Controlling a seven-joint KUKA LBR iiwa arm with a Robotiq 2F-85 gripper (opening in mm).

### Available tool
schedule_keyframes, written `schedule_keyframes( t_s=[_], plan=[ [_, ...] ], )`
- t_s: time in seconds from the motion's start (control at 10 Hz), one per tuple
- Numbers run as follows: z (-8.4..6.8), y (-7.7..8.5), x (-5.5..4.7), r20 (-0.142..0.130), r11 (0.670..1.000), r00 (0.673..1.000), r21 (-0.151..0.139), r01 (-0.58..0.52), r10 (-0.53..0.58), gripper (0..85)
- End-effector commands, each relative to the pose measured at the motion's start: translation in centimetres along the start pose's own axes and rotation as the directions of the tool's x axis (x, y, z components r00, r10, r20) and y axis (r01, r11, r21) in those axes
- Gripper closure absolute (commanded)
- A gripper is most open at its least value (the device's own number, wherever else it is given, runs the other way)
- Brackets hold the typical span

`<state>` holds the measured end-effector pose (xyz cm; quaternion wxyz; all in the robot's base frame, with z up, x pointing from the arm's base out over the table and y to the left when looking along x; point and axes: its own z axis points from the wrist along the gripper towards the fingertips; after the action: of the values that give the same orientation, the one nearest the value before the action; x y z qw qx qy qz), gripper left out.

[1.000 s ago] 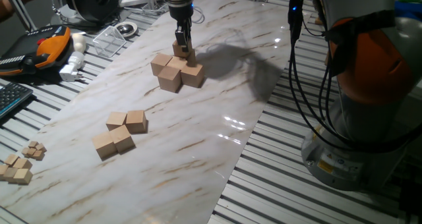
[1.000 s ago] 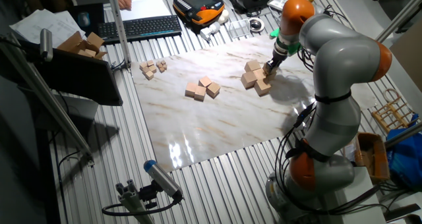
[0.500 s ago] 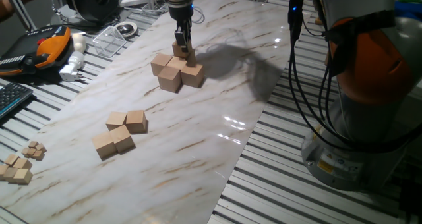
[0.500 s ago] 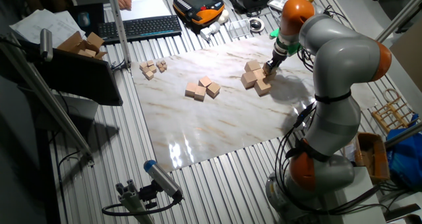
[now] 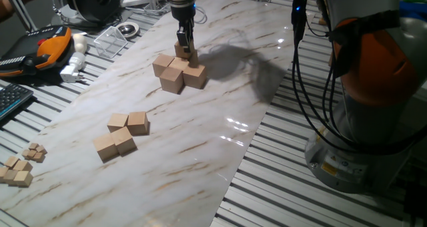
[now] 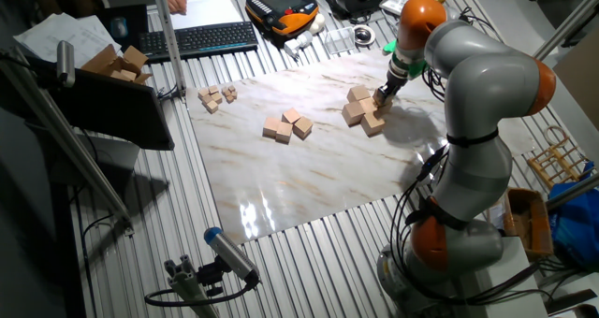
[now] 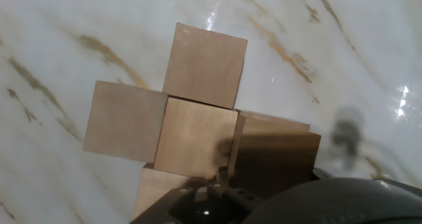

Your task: Stack the blocks into a cross shape

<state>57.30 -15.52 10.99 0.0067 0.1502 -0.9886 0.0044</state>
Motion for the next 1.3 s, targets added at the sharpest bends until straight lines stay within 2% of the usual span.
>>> schedule_keyframes(
  t_s=[0.0, 0.4, 0.5, 0.8, 0.9, 1.1, 1.2],
  plan=[
    [0.0, 0.0, 0.0, 0.000, 1.000, 1.000, 0.000, 0.000, 0.000, 34.0],
    [0.0, 0.0, 0.0, -0.013, 1.000, 1.000, 0.000, -0.013, 0.013, 34.0],
    [0.0, 0.0, 0.0, -0.017, 1.000, 1.000, -0.002, -0.013, 0.013, 17.0],
    [-0.1, 0.0, 0.0, -0.019, 1.000, 1.000, -0.010, -0.014, 0.014, 17.0],
    [-0.5, 0.1, 0.0, -0.016, 0.999, 1.000, -0.022, -0.023, 0.023, 17.0],
    [-2.7, 1.1, -0.2, -0.044, 0.998, 0.998, -0.019, -0.053, 0.052, 17.0],
    [-3.4, 1.6, -0.5, -0.048, 0.998, 0.997, -0.018, -0.060, 0.060, 17.0]
  ],
)
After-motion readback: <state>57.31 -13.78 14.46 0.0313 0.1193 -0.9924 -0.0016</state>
